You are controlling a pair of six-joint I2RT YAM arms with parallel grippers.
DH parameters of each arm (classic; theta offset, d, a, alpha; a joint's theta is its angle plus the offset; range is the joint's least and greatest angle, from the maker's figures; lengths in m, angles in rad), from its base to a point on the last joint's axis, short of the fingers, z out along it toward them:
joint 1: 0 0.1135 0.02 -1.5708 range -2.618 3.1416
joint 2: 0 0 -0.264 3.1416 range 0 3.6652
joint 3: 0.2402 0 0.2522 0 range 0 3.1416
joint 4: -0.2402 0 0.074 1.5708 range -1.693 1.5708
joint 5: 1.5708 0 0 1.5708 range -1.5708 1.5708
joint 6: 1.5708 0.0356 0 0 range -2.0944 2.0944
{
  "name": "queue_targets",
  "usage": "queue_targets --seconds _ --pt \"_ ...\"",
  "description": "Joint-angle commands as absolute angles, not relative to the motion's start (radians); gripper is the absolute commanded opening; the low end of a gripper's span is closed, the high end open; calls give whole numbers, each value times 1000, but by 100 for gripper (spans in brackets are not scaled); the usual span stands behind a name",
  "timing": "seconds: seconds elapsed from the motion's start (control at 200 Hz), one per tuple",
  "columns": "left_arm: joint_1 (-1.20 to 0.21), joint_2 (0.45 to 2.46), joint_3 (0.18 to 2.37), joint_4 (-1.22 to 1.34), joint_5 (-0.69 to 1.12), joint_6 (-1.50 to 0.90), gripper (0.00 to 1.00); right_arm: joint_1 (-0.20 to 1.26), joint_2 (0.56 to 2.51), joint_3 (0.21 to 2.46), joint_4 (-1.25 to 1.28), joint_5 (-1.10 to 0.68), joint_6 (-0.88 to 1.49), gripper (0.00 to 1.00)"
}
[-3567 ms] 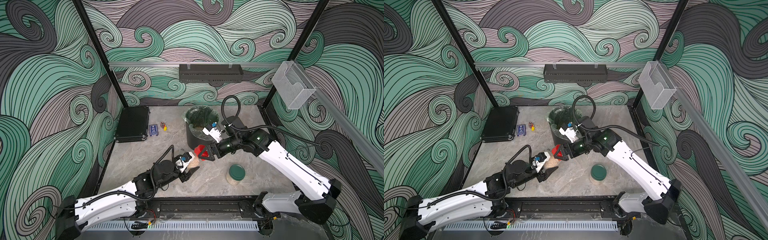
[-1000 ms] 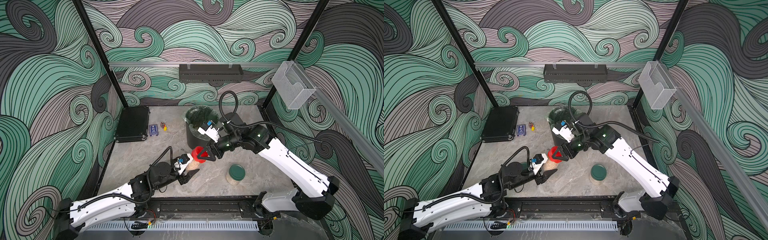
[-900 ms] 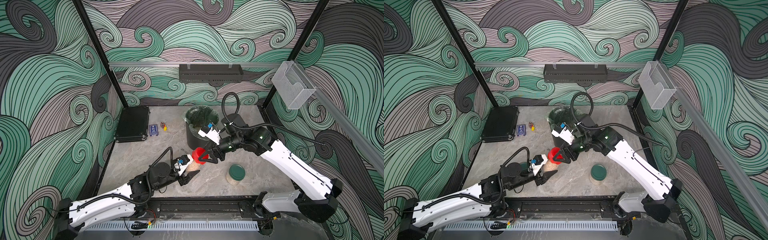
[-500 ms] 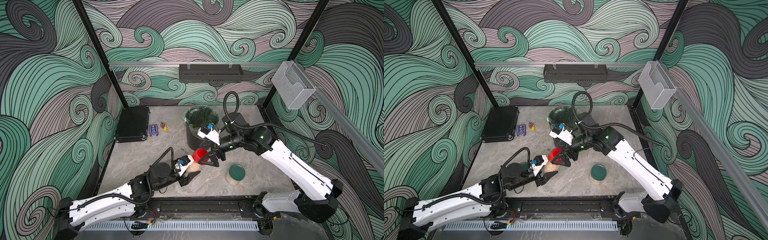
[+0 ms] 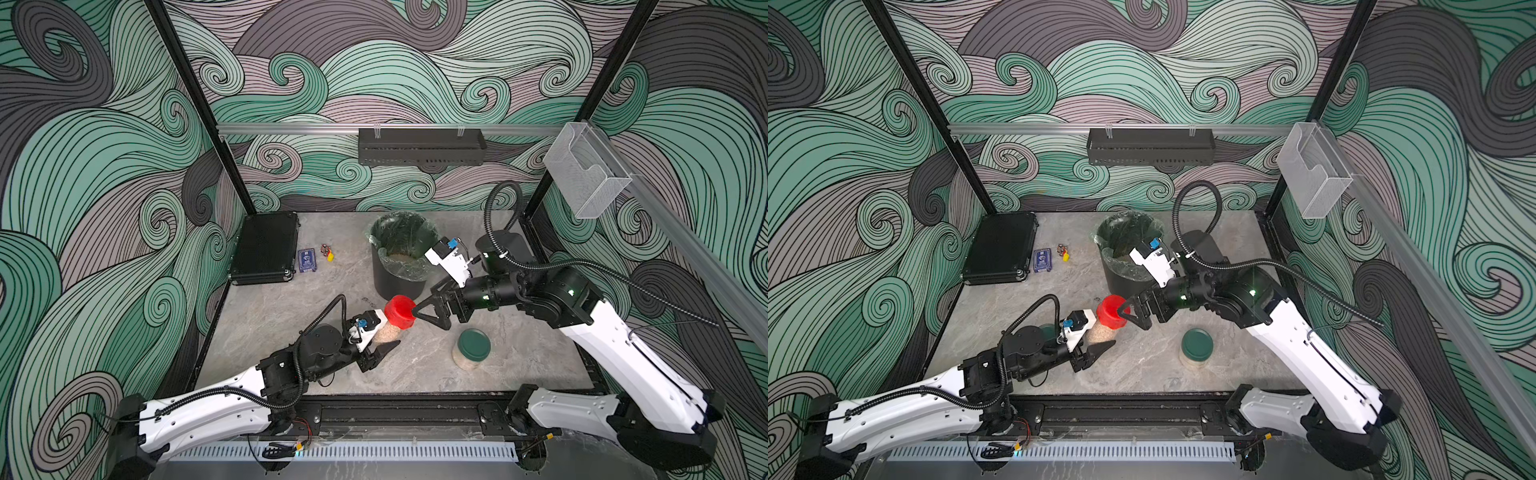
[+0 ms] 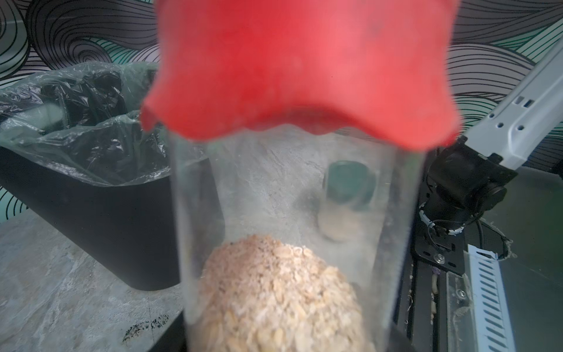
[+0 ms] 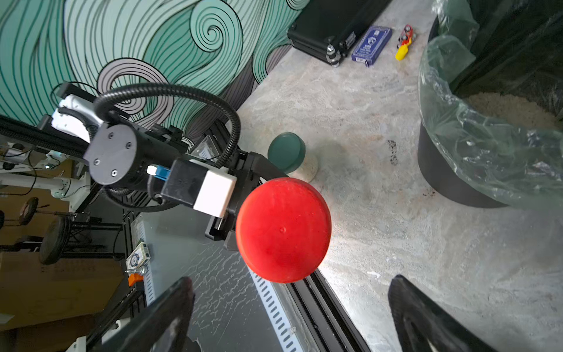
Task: Empty expired oatmeal from jars
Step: Unscrew the lid from the jar.
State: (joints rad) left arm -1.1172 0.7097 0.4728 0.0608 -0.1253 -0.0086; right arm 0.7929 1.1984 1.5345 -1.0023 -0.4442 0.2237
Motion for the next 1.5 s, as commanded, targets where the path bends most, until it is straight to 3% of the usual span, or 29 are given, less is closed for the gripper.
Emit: queue_targets --seconds 0.0,0.39,0.505,0.766,0.896,0.976,1.156,1.331,1.496 --pt "-1123 706 504 89 -138 0 47 804 1226 1545 -1034 -439 247 99" --pt "-1124 713 513 83 -130 0 47 872 1332 1584 -1005 -448 230 99" --pt "-1125 713 512 83 -130 0 47 882 1339 1592 -1001 -448 229 83" --pt "-1126 710 511 80 -131 0 47 883 1342 1589 -1000 -458 205 67" --pt "-1128 702 511 75 -127 -3 47 882 1342 1583 -978 -523 8 59" --pt "-1130 698 509 75 -124 -2 47 877 1342 1579 -949 -584 -157 48" --pt "-1131 687 506 74 -114 -3 47 806 1368 1579 -976 -885 -490 49" --pt "-1143 669 504 72 -117 -3 47 724 1403 1605 -1024 -999 -599 51" --pt "-1148 657 501 74 -127 2 47 718 1409 1603 -1040 -981 -607 75"
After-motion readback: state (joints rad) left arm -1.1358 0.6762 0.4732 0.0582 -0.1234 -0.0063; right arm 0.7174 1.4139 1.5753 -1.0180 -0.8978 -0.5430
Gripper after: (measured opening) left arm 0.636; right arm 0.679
